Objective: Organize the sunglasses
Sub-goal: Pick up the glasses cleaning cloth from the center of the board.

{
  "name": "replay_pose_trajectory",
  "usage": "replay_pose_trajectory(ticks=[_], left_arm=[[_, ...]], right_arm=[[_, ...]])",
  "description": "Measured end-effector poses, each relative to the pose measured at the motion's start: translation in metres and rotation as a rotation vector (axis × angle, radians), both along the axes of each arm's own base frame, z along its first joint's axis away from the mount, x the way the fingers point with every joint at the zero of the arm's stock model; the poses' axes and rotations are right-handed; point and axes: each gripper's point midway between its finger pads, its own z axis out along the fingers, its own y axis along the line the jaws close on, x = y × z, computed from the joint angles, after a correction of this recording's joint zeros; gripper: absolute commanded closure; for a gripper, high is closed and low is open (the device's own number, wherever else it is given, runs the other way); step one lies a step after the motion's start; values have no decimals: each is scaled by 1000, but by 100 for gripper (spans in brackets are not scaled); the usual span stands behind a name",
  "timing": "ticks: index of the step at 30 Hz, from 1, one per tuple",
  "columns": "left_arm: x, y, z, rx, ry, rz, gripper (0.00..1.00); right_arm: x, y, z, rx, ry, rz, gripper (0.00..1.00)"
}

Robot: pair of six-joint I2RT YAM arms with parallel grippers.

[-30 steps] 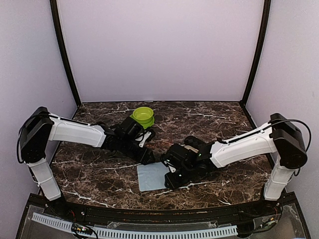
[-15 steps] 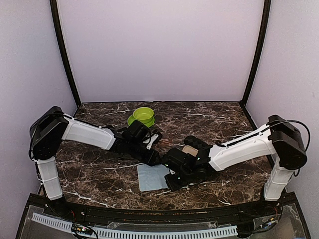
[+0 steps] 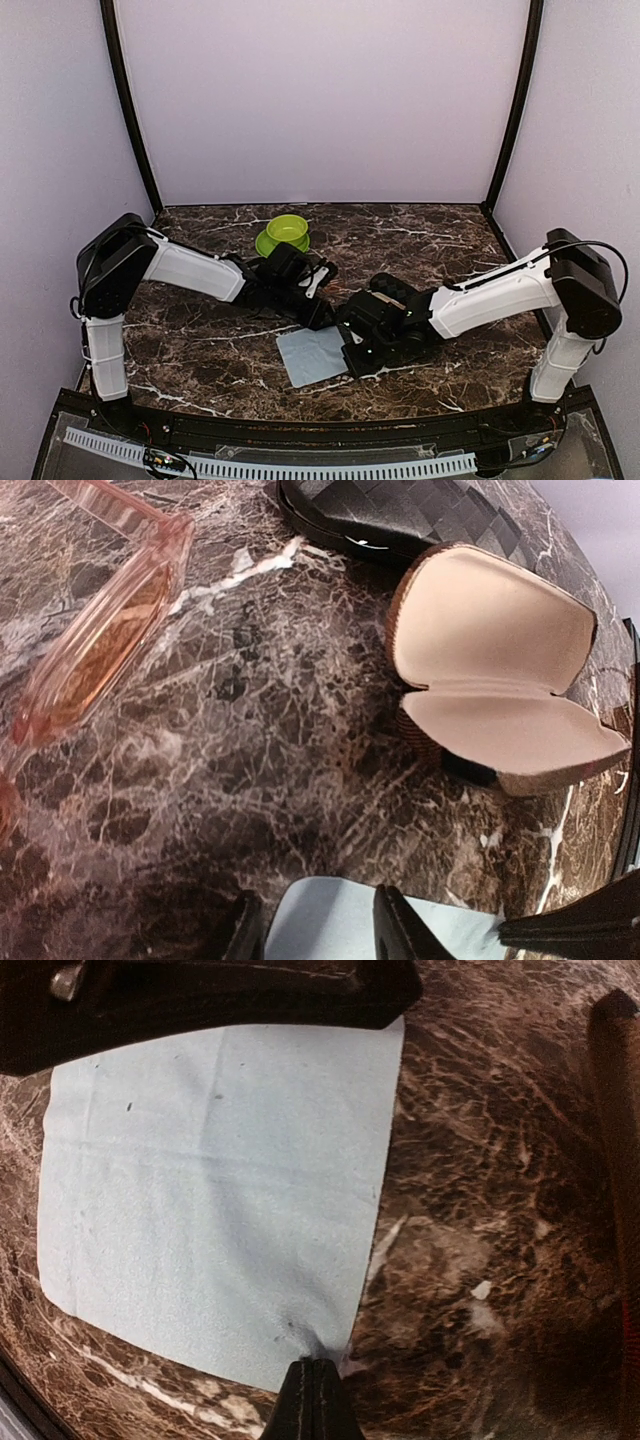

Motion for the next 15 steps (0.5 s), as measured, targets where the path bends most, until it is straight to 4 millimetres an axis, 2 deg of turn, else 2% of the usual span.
replay_pose_trajectory(ticks=[5,15], left_arm=[[5,-6,-3,0,-15,-13,61],[8,-13,-6,23,-56,-36,72]], right_arm=[[6,-10,0,4,0,-14,100],[9,-13,0,27,12,-15,100]])
